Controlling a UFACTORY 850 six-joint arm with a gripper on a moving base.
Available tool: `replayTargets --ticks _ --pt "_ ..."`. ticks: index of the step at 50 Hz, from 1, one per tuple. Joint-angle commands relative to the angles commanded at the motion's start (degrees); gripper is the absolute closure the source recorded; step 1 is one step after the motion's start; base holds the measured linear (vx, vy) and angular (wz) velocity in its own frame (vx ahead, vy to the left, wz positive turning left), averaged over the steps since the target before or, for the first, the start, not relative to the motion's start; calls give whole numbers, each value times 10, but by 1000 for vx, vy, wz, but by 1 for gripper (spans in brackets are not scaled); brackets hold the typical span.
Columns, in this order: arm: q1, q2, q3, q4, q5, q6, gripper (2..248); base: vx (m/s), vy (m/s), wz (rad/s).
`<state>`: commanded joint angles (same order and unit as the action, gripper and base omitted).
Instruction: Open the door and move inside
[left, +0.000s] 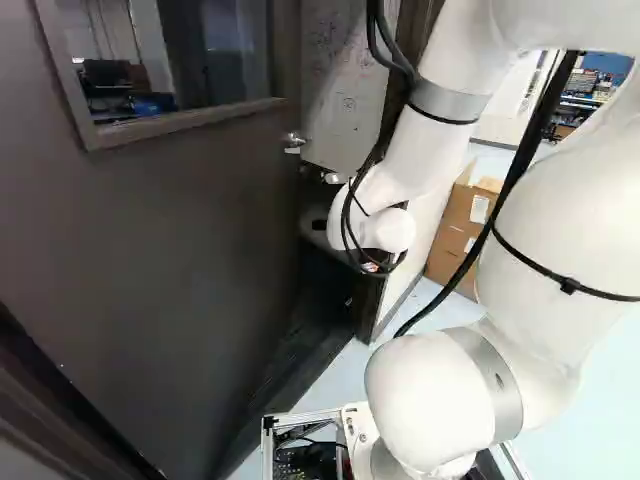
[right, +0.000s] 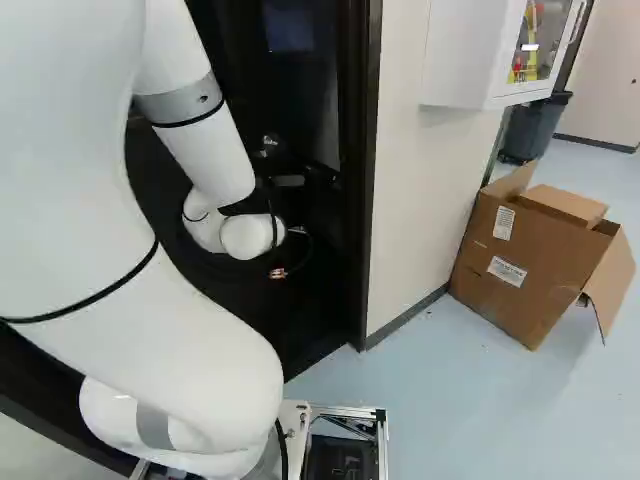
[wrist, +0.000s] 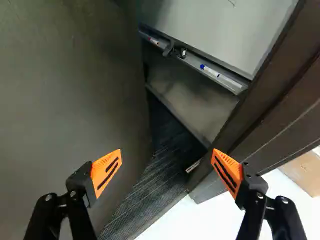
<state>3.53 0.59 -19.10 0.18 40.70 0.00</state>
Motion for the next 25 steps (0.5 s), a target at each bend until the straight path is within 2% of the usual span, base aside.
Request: replayTargets --ticks 25 --pt "51 -35 -37 39 7 0 3 0 0 0"
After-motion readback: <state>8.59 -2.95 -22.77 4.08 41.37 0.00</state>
